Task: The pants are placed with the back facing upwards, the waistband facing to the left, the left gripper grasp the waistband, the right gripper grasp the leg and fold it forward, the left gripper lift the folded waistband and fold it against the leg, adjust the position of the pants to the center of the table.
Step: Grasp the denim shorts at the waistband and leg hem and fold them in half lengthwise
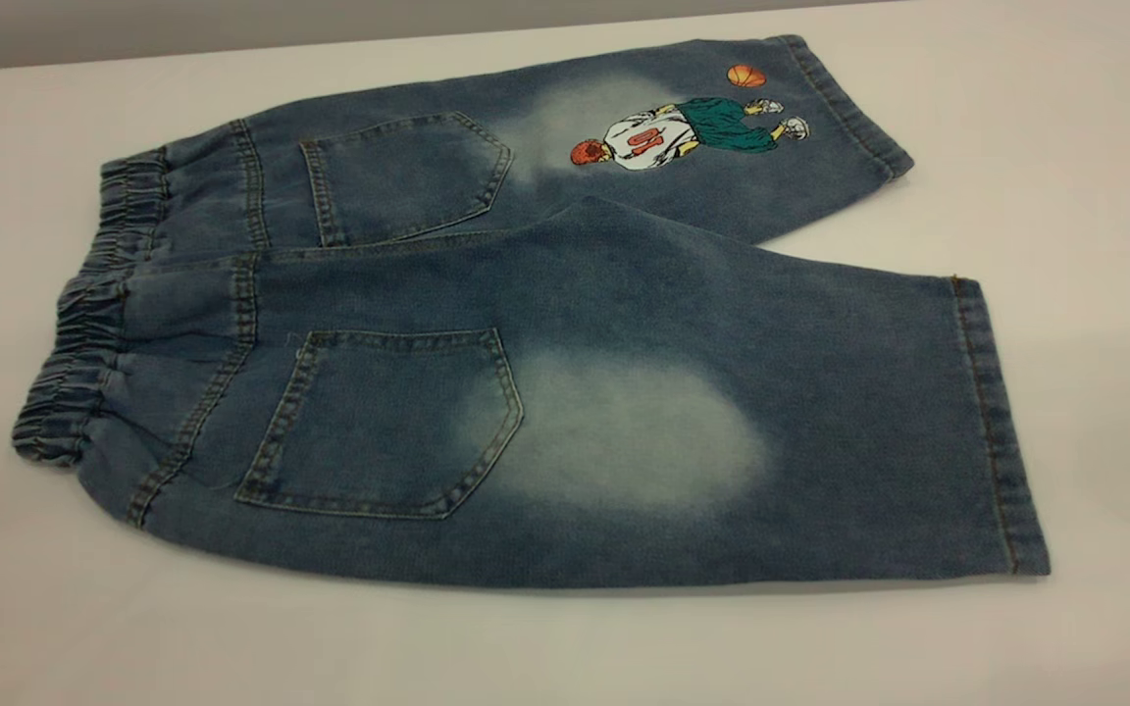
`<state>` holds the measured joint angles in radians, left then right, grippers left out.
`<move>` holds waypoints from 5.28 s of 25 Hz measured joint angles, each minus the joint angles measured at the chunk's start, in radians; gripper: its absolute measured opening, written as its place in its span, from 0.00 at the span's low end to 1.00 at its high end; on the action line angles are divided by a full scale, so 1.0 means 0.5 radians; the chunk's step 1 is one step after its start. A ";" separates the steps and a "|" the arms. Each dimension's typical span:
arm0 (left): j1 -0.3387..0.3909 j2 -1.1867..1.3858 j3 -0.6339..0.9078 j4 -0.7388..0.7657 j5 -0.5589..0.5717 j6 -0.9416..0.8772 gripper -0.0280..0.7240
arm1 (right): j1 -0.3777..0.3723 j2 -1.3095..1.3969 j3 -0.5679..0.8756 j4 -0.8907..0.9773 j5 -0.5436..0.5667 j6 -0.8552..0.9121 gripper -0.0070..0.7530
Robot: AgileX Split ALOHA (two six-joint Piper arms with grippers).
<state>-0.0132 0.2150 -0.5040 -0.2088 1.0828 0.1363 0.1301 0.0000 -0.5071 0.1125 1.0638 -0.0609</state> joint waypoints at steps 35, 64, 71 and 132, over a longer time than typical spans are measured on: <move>0.015 2.831 -0.657 0.061 -0.902 -0.347 0.71 | 0.000 2.516 -0.076 1.262 -1.133 -0.621 0.70; 0.042 3.453 -0.675 0.266 -1.172 -0.602 0.69 | 0.000 2.756 -0.076 1.714 -1.188 -1.202 0.70; 0.040 3.597 -0.675 0.201 -1.202 -0.538 0.69 | 0.000 2.754 -0.076 1.714 -1.188 -1.208 0.70; 0.016 3.252 -0.674 0.047 -1.288 -0.335 0.26 | 0.000 4.149 0.159 3.060 -0.820 -2.659 0.66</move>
<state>-0.0053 1.8409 -0.8408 -0.1854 0.4388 -0.0312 0.1301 2.0745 -0.4276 1.6428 0.6537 -1.3902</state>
